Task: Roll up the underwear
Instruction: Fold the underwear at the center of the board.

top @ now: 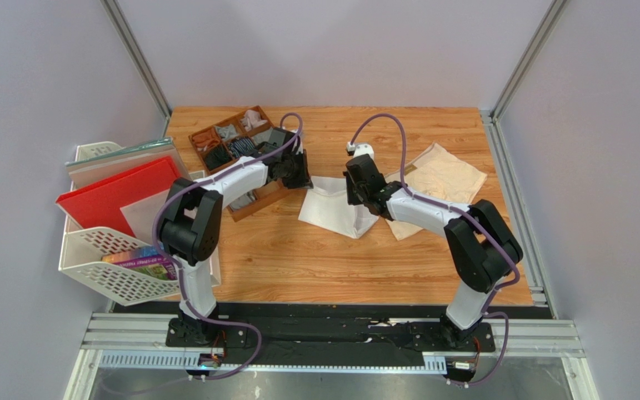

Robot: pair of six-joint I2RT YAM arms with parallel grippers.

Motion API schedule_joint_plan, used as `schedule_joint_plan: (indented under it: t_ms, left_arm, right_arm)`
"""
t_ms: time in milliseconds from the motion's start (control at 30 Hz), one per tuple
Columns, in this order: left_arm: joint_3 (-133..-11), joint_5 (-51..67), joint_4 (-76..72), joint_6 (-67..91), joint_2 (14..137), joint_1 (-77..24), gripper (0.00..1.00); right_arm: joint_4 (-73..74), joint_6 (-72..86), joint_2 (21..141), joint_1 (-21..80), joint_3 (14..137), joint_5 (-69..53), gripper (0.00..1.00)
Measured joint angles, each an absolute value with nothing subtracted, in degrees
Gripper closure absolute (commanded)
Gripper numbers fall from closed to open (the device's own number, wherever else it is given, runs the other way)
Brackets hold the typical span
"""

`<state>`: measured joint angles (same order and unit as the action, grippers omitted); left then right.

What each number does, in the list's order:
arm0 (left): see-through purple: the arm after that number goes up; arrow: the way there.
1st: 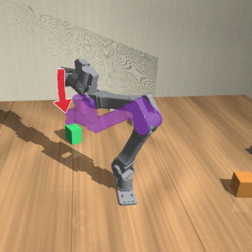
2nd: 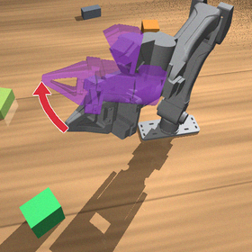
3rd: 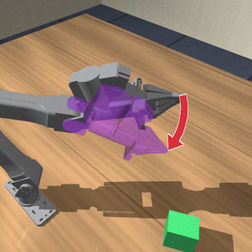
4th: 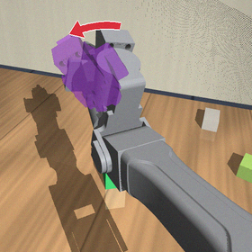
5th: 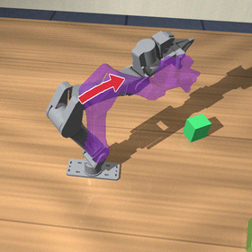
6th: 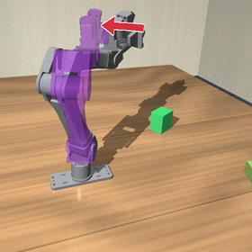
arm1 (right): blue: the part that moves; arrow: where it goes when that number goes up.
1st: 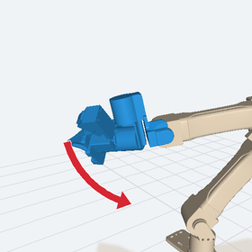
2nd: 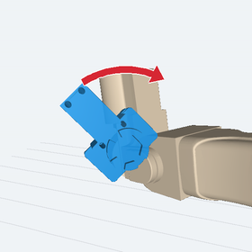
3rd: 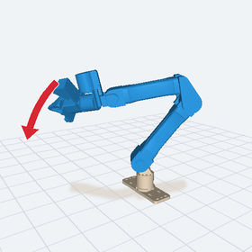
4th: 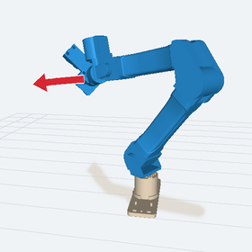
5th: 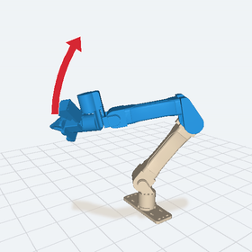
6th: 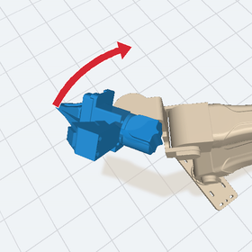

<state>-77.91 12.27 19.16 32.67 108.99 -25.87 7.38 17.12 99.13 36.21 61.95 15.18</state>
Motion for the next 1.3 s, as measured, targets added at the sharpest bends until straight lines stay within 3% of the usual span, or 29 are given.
schedule_joint_plan:
  t_ms: [1300]
  left_arm:
    - [-91.4, 13.8, 22.1, 31.1, 120.6, -23.2, 1.0]
  right_arm:
    - [9.1, 13.6, 112.1, 30.1, 74.1, 12.2, 1.0]
